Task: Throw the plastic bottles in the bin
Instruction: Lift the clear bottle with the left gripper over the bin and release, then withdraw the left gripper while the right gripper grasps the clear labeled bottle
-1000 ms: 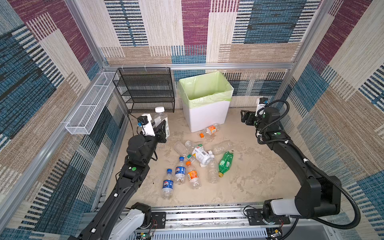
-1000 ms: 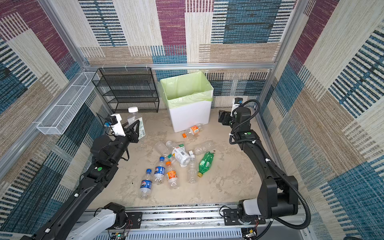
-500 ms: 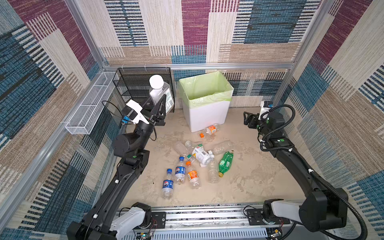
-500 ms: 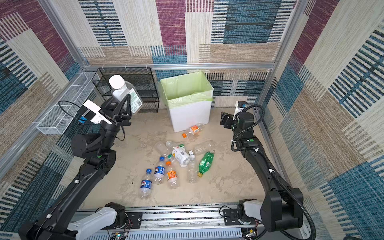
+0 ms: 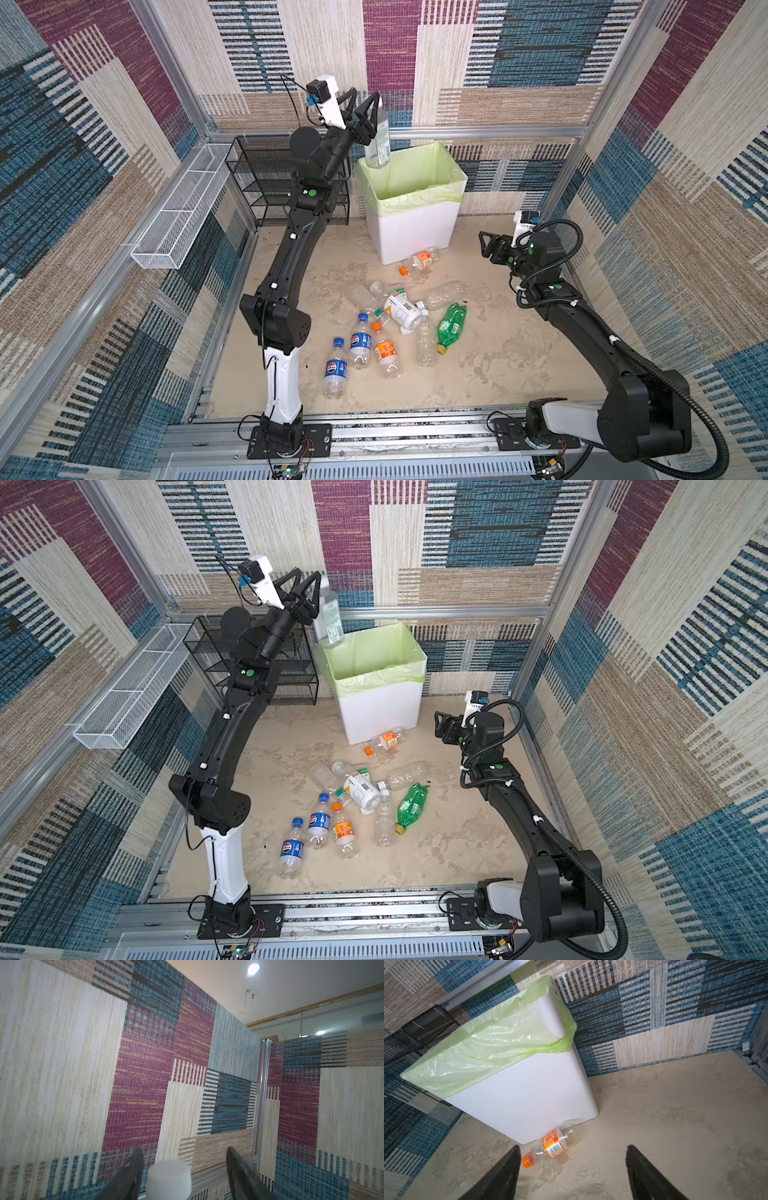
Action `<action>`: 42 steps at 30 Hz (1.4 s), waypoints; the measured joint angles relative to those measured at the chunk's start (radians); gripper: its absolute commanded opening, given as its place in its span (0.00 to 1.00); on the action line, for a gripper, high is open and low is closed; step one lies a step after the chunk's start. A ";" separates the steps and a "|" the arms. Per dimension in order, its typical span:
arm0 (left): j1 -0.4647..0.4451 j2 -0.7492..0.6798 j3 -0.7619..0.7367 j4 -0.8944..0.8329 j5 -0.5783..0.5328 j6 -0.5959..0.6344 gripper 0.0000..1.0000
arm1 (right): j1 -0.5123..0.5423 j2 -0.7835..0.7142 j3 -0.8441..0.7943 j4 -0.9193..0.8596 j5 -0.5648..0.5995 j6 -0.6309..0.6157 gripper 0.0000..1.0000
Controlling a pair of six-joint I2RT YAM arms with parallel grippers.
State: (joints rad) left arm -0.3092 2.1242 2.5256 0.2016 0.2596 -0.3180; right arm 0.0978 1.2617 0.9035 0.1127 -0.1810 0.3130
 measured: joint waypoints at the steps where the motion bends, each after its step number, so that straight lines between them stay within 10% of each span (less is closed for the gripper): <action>1: 0.000 0.023 0.041 -0.056 0.014 -0.005 0.74 | 0.000 -0.003 -0.001 -0.002 -0.003 0.000 0.81; 15: 0.028 -0.275 -0.397 -0.272 0.034 0.035 0.76 | 0.032 0.035 0.059 -0.091 -0.055 -0.066 0.87; 29: 0.225 -0.737 -1.049 -0.538 -0.018 0.160 0.76 | 0.434 0.219 0.248 -0.427 -0.092 -0.369 0.92; 42: 0.332 -0.843 -1.334 -0.521 -0.014 0.183 0.76 | 0.640 0.463 0.373 -0.558 -0.029 -0.415 0.95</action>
State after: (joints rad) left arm 0.0223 1.2812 1.1919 -0.3199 0.2455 -0.1352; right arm 0.7380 1.7252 1.2762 -0.4454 -0.2096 -0.1024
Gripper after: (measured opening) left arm 0.762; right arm 0.953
